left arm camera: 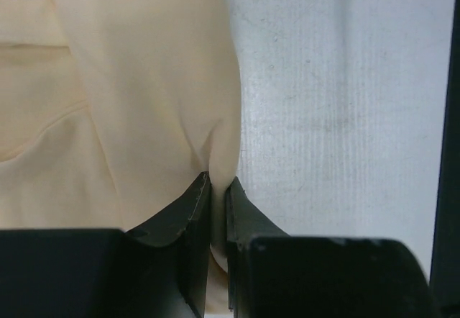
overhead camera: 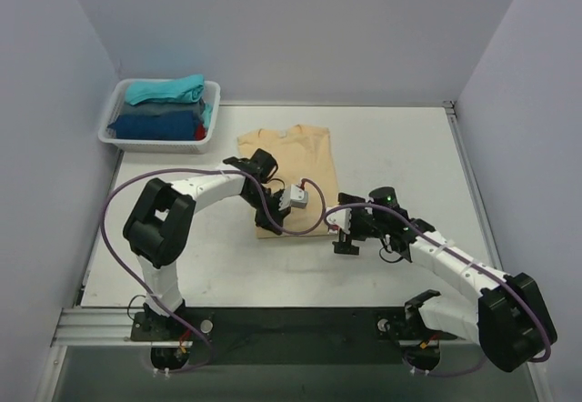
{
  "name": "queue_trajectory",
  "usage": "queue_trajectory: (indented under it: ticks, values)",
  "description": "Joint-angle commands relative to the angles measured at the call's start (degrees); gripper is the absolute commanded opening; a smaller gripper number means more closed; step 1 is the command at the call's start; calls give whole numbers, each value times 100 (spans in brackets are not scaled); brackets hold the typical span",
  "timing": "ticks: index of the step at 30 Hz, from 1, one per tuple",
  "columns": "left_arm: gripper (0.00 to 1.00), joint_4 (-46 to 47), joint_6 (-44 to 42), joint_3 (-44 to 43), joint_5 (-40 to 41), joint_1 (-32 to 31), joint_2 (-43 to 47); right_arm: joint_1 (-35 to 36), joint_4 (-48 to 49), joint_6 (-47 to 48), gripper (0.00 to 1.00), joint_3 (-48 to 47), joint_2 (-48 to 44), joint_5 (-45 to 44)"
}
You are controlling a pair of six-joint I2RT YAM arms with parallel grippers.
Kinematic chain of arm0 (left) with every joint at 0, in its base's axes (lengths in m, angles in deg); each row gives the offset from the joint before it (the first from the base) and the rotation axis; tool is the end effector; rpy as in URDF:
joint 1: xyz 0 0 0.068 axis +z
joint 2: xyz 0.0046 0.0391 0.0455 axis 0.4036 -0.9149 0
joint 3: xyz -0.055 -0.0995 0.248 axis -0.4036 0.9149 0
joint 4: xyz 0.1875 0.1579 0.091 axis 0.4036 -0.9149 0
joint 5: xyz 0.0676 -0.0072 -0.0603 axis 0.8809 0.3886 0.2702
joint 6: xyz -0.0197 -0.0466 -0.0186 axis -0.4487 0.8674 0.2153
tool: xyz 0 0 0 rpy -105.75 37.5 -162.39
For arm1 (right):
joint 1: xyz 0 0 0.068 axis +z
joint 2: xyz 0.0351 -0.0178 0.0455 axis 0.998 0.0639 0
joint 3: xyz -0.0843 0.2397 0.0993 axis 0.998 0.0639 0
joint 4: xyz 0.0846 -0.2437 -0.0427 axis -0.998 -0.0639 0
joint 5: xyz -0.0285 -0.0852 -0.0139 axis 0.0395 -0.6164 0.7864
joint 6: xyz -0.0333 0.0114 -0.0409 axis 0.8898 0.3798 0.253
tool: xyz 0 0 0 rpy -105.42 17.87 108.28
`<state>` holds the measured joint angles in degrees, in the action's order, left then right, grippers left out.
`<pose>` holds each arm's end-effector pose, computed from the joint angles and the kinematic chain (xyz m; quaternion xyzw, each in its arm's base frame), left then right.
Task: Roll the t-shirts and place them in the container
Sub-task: Roll the T-shirt to the center of the board.
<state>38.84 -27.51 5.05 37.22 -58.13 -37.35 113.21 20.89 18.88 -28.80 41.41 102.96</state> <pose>0.2802 -0.2189 0.1750 0.6542 0.6688 -0.3222 0.1445 0.1903 0.1207 0.2028 -0.6570 0.5165 0.1531 0.5273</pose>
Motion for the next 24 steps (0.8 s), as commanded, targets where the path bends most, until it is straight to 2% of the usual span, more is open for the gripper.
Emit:
queue_trajectory:
  ticks: [1, 8, 15, 18, 19, 21, 22, 24]
  values:
    - [0, -704, -113, -391, -664, 84, -194, 151, 885, 333, 100, 13, 258, 82]
    - [0, -1109, -333, -715, -883, 312, -431, 196, 649, 930, 100, -127, 847, 538]
    - [0, -1364, -395, -945, -1173, 523, -572, 230, 542, 870, 95, -452, 1313, 751]
    - [0, -1548, -491, -1006, -1217, 559, -651, 318, 639, 808, 82, -619, 1664, 532]
    - [0, -1592, -552, -1041, -1235, 567, -677, 353, 596, 817, 69, -803, 1830, 478]
    - [0, -1759, -614, -1085, -1252, 629, -713, 354, 26, 904, 54, -1119, 2085, 425]
    - [0, -1794, -632, -1111, -1279, 646, -713, 354, -141, 913, 42, -1399, 2165, 408]
    - [0, -1900, -649, -1155, -1314, 743, -721, 336, -502, 843, 37, -1638, 2332, 355]
